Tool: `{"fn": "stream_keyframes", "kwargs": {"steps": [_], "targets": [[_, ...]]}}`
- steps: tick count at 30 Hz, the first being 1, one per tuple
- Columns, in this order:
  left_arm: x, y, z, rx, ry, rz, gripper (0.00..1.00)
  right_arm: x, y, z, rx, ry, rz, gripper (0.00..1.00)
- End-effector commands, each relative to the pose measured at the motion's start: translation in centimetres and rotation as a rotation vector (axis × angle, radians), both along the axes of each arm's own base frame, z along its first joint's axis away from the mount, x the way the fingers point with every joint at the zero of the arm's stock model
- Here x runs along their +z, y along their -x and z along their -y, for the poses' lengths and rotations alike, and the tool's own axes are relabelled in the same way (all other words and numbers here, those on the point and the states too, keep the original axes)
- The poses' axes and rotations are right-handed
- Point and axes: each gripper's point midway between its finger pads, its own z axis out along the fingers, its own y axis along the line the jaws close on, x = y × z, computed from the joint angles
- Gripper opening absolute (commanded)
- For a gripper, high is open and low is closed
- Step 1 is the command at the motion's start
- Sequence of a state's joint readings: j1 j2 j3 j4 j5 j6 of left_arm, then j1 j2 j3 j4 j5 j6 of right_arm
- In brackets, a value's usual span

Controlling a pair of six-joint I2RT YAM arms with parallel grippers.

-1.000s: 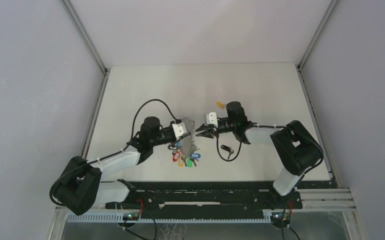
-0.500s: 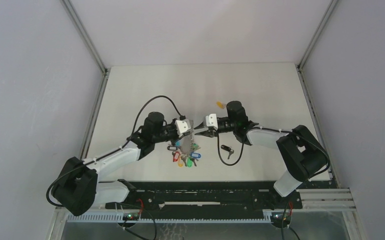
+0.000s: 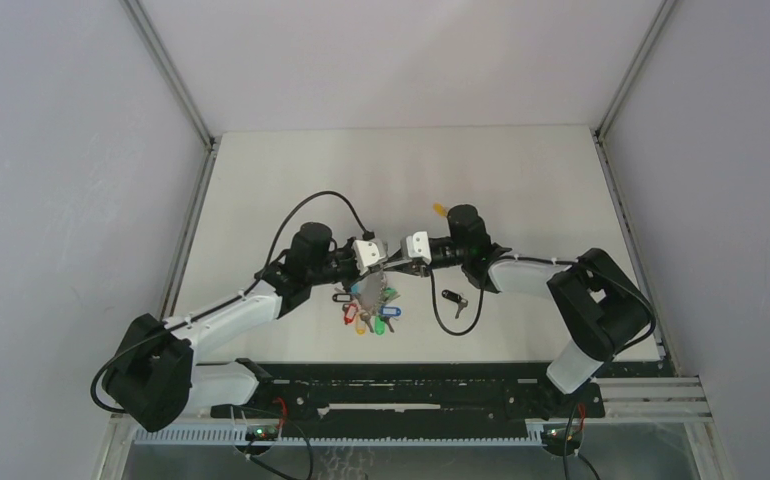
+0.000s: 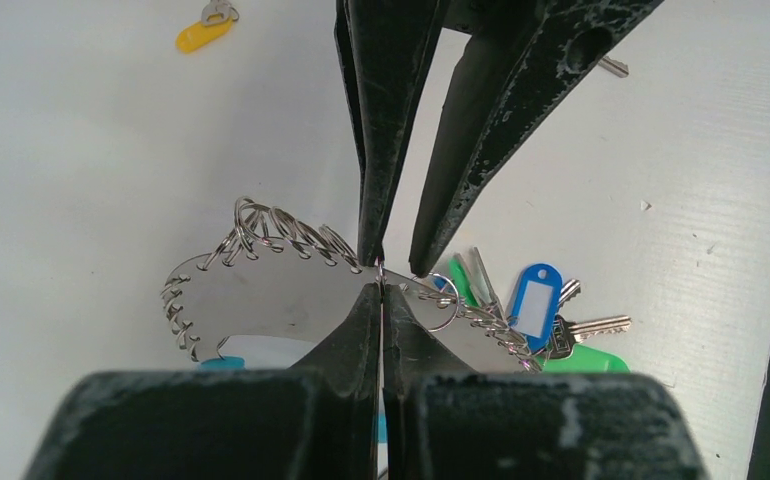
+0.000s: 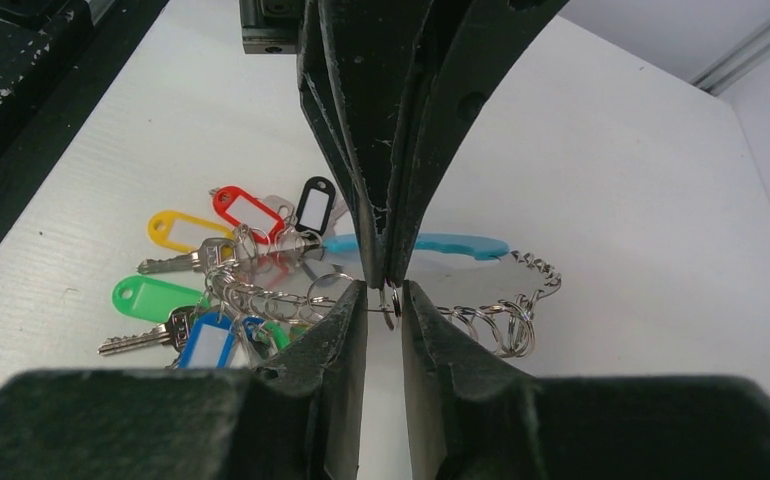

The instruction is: Put the keys on the keyring

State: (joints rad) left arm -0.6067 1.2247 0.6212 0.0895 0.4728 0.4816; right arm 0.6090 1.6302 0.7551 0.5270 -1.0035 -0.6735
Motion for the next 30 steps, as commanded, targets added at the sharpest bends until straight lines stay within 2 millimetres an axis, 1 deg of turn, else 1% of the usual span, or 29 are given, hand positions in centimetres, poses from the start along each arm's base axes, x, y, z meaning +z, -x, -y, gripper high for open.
{"fn": "stream_keyframes", "kwargs": {"steps": [1, 4, 9, 11, 14, 15, 17, 20, 22, 23, 26, 30], "targets": [[4.4, -1.2, 1.1, -0.008, 0.061, 0.100, 0.00, 0.9, -0.8, -0.7, 0.005, -0.011, 0.025, 0.18], [4.5, -1.1, 1.1, -0.010, 0.062, 0.102, 0.00, 0.4, -0.8, -0.8, -0.001, 0.004, 0.024, 0.17], [4.5, -1.0, 1.2, -0.015, 0.063, 0.098, 0.00, 0.3, -1.0, -0.9, -0.004, 0.014, 0.023, 0.14], [4.5, -1.0, 1.3, -0.016, 0.063, 0.097, 0.00, 0.2, -1.1, -0.9, -0.006, 0.015, 0.024, 0.10], [4.3, -1.3, 1.0, 0.004, 0.054, 0.105, 0.01, 0.5, -1.1, -0.9, -0.007, 0.005, 0.013, 0.00], [4.3, -1.4, 0.8, 0.015, 0.052, 0.111, 0.04, 0.7, -1.1, -0.8, -0.006, -0.002, 0.000, 0.00], [4.4, -1.6, 0.4, 0.036, 0.060, 0.138, 0.14, 1.1, -1.1, -0.6, -0.003, -0.021, -0.028, 0.00], [4.1, -1.6, -0.1, 0.052, 0.090, 0.179, 0.32, 2.0, -1.3, -0.1, -0.011, -0.070, -0.036, 0.00], [3.6, -1.7, -0.4, 0.066, 0.099, 0.189, 0.39, 2.4, -1.3, 0.1, -0.014, -0.099, -0.036, 0.00], [3.5, -1.8, -0.5, 0.074, 0.104, 0.194, 0.41, 2.7, -1.4, 0.2, -0.016, -0.115, -0.029, 0.00], [3.2, -1.9, -0.8, 0.089, 0.132, 0.220, 0.45, 2.9, -1.6, 0.4, -0.018, -0.136, -0.036, 0.00], [3.4, -2.4, -1.4, 0.138, 0.197, 0.272, 0.48, 3.0, -1.5, 0.5, -0.010, -0.156, -0.047, 0.00]]}}
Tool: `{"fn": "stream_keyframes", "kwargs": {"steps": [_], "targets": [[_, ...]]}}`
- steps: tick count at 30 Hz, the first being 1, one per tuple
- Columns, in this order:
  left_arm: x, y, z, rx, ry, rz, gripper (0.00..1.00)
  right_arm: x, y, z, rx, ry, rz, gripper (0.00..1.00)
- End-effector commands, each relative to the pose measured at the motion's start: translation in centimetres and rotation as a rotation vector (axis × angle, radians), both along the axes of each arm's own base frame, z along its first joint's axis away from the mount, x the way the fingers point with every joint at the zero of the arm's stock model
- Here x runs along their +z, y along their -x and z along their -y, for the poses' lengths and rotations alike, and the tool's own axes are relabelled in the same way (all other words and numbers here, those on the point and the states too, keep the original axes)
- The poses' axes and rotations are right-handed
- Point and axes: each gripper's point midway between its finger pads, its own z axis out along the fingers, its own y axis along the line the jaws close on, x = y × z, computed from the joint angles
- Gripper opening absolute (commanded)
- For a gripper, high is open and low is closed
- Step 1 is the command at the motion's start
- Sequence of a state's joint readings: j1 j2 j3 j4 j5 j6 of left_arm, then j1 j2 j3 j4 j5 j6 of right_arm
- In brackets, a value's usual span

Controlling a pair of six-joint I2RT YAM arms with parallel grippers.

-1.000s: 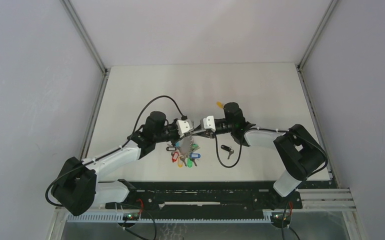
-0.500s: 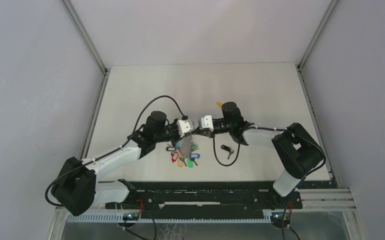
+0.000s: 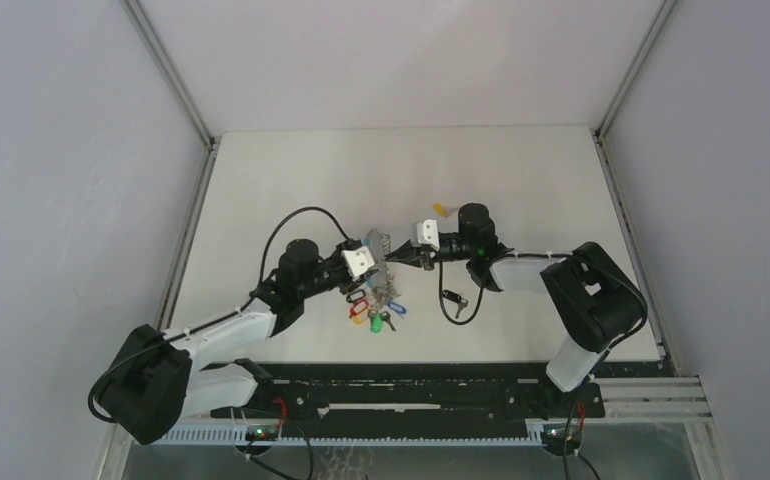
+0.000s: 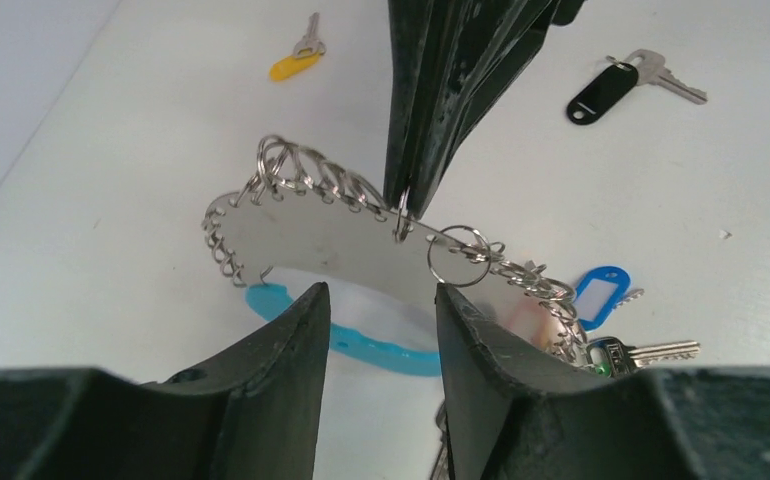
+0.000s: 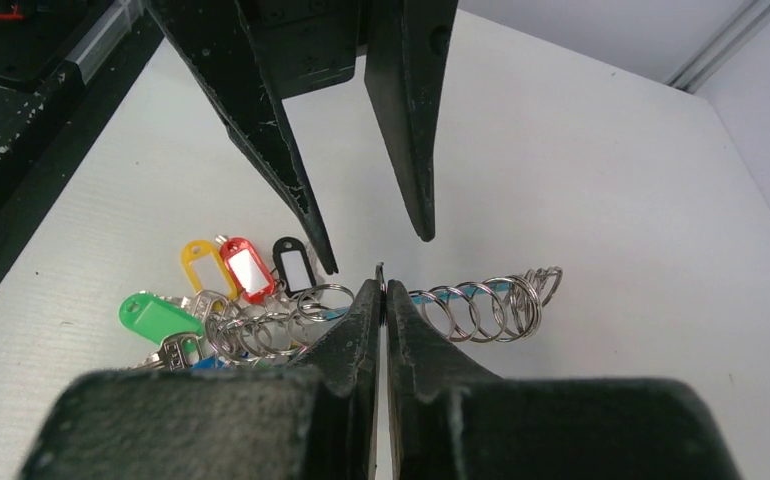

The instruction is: Put the keys on the keyring

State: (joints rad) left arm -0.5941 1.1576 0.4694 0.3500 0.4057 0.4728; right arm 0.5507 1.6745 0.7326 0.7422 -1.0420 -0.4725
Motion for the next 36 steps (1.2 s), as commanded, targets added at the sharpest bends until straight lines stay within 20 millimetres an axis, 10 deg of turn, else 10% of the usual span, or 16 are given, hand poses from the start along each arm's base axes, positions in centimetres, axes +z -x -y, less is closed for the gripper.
{"fn": "stream_keyframes", "kwargs": {"steps": [1, 36], "targets": [[2.7, -1.2, -0.2, 0.057, 0.132, 0.130, 0.49, 2.1, 0.2, -0.3, 0.036, -0.081, 0.036, 0.00], [2.3, 0.0, 1.7, -0.115, 0.212, 0.064, 0.38, 1.6, 0.8, -0.6, 0.074, -0.094, 0.026, 0.00]]}}
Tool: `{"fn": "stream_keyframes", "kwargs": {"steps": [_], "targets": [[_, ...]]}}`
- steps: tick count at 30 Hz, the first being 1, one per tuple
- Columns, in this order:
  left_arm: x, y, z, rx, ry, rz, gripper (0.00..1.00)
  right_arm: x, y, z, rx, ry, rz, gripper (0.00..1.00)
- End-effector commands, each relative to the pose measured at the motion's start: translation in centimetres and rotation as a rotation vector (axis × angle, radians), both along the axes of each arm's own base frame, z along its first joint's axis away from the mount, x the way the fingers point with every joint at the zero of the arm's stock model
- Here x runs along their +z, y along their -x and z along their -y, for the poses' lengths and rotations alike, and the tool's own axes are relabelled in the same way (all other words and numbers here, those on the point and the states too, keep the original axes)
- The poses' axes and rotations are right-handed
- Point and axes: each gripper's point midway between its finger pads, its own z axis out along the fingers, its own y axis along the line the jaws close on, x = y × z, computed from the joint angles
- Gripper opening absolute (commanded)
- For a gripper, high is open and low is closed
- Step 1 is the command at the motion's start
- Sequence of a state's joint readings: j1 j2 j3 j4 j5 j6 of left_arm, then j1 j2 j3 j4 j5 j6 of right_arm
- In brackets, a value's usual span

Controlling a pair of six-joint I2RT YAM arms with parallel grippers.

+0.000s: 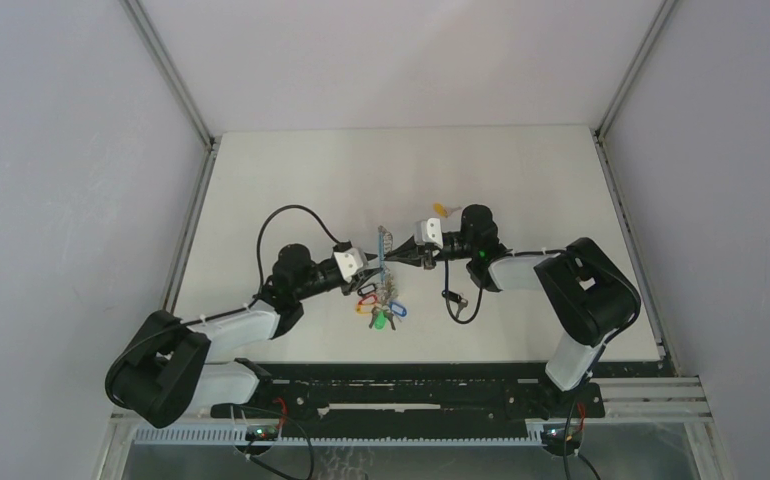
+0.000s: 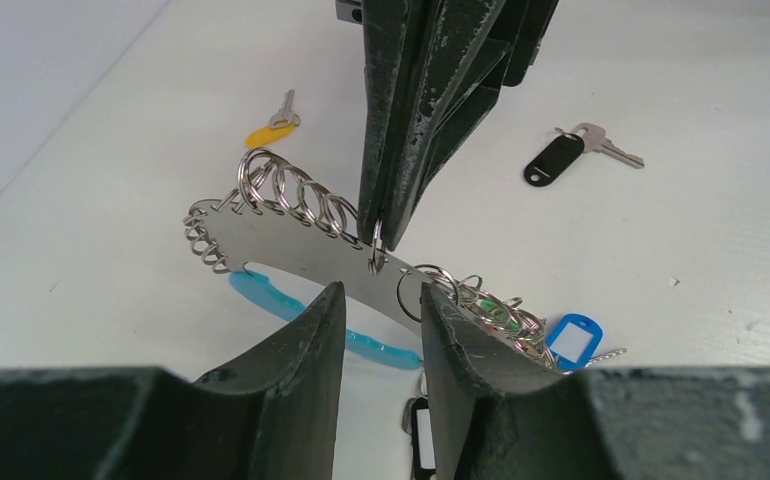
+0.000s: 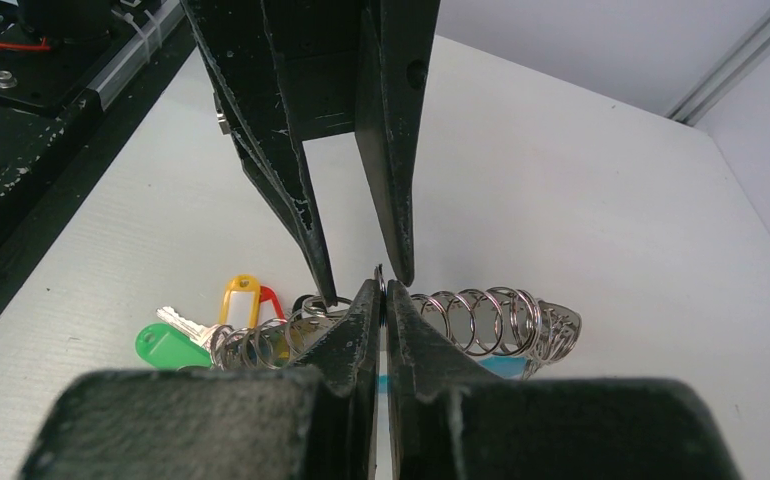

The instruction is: Put the keys on the keyring

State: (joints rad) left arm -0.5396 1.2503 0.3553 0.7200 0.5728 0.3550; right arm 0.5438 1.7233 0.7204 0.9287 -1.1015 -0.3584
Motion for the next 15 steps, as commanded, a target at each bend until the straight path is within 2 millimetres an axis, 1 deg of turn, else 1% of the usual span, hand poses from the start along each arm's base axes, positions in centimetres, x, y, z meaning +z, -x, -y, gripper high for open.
{"fn": "stream_keyframes", "kwargs": {"steps": [1, 10, 15], "targets": [[2.3, -0.5, 0.7, -0.031, 0.042, 0.051, 0.37, 0.8, 0.4, -0.3, 0.031, -0.028, 0.036, 0.00], [2.9, -0.7, 0.9, -0.040, 0.076, 0.052, 0.30, 0.6, 0.8, -0.3, 0.055, -0.028, 0.039, 0.00], [3.5, -0.7, 0.9, -0.045, 0.107, 0.055, 0.30, 0.5, 1.0, -0.3, 0.066, -0.026, 0.036, 0.00]]}}
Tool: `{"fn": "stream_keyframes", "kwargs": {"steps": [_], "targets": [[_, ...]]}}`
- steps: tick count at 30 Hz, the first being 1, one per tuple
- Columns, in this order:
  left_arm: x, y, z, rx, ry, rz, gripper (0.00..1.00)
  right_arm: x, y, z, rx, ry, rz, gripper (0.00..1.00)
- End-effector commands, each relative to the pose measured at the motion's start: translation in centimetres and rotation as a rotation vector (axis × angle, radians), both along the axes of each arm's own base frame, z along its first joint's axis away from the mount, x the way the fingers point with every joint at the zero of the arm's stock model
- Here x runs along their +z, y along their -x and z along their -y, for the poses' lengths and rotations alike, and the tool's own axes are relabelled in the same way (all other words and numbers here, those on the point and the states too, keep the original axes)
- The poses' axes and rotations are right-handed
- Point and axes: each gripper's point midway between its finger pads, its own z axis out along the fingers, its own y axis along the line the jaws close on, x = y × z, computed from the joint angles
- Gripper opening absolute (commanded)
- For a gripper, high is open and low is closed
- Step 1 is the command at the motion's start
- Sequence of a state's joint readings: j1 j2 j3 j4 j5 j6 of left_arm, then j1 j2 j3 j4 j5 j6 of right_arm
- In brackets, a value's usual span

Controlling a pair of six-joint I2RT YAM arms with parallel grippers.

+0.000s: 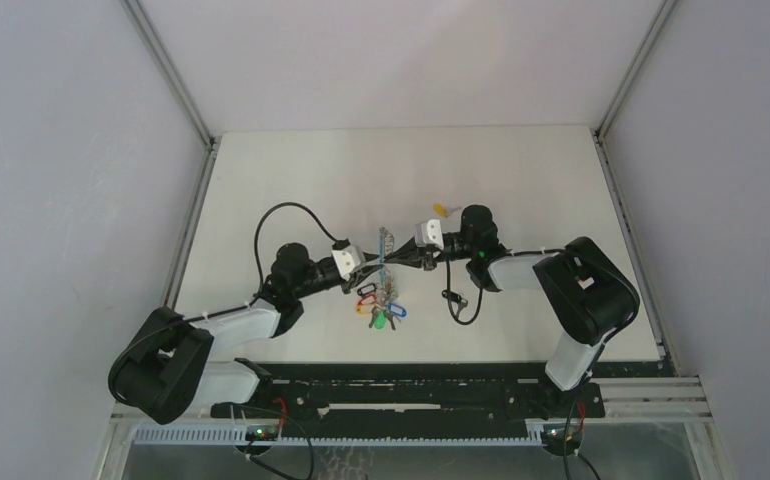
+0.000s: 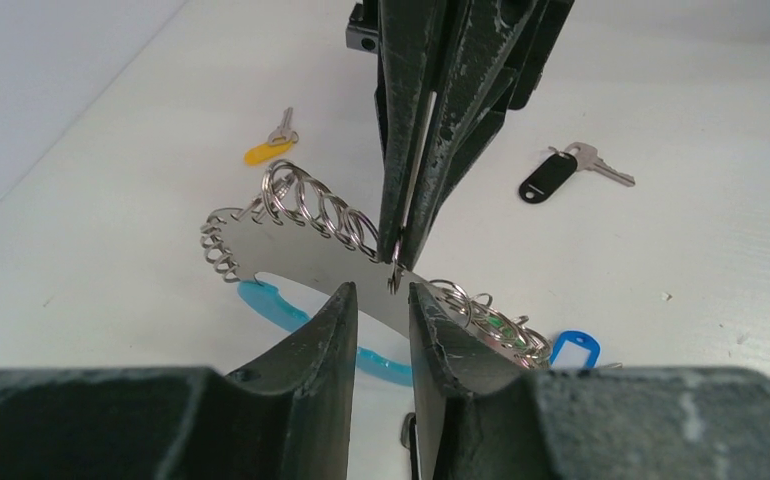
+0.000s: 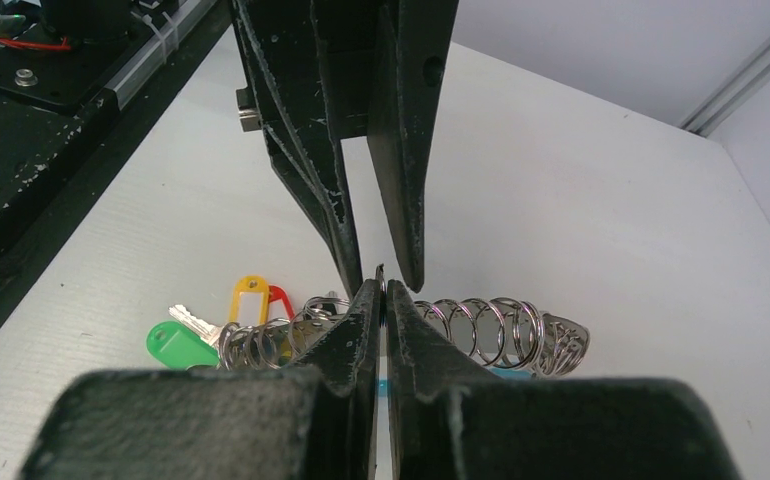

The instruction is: Put the keys on the keyring

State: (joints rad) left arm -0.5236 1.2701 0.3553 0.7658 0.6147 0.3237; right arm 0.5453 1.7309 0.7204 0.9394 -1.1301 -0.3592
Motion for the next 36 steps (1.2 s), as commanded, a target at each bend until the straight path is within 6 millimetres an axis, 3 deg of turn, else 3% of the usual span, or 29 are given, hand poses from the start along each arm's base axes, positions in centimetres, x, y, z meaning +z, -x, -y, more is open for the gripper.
{"fn": "stream_keyframes", "kwargs": {"steps": [1, 19, 36], "targets": [[3.2, -0.6, 0.7, -0.026, 0.079, 0.064, 0.30, 0.6, 0.6, -0.3, 0.036, -0.023, 0.033, 0.00], [2.8, -0.7, 1.1, -0.049, 0.078, 0.040, 0.23, 0.8, 0.7, -0.3, 0.045, -0.027, 0.040, 0.00], [4.0, -0.6, 1.1, -0.046, 0.111, 0.078, 0.18, 0.7, 1.0, -0.4, 0.059, -0.025, 0.034, 0.00]]}}
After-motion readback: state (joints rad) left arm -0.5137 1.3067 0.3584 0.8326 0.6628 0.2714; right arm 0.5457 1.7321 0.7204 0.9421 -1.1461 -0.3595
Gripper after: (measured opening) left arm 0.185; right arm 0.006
